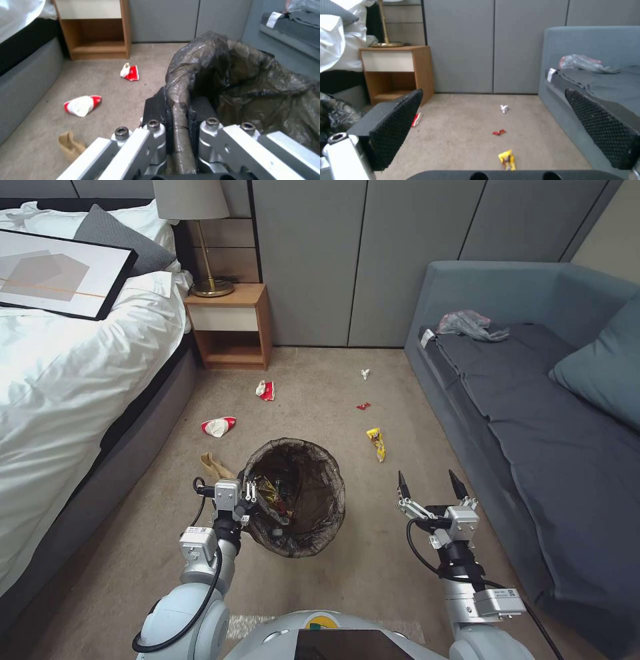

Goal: Pick up the trash bin, then pick up the garbage from the floor and place it into the trash bin.

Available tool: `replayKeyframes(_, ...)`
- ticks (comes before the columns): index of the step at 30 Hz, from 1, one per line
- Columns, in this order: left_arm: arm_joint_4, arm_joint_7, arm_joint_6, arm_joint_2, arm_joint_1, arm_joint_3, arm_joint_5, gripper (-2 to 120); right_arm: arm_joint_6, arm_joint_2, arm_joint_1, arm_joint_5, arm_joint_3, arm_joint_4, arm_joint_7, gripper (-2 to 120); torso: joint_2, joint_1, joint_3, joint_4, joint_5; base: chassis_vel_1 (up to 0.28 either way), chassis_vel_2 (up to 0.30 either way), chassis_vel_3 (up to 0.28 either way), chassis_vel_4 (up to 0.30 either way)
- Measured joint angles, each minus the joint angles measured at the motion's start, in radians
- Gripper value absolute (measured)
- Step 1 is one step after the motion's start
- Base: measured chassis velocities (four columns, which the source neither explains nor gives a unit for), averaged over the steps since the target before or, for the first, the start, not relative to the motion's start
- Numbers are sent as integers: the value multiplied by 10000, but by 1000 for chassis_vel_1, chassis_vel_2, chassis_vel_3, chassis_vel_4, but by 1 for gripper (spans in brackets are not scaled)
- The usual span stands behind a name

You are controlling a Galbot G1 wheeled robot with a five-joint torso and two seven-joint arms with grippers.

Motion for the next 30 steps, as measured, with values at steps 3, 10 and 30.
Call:
replayKeyframes(3, -6, 2, -4, 0, 0, -4, 1, 7, -2, -8, 5, 5, 9, 0, -12, 100, 0, 0, 1, 3, -3, -235, 262, 239, -241)
replayKeyframes(10, -15, 4, -10, 0, -4, -12, 1, 7, 2, -15, 17, 16, 27, -19, -47, 100, 0, 0, 1, 3, 2, -210, 221, 219, -221)
replayKeyframes(30, 9, 11, -23, -56, -24, -7, 22, 7, 762, -50, 339, -293, 6, -334, -367, 100, 0, 0, -2, 1, -2, -113, 111, 115, -114)
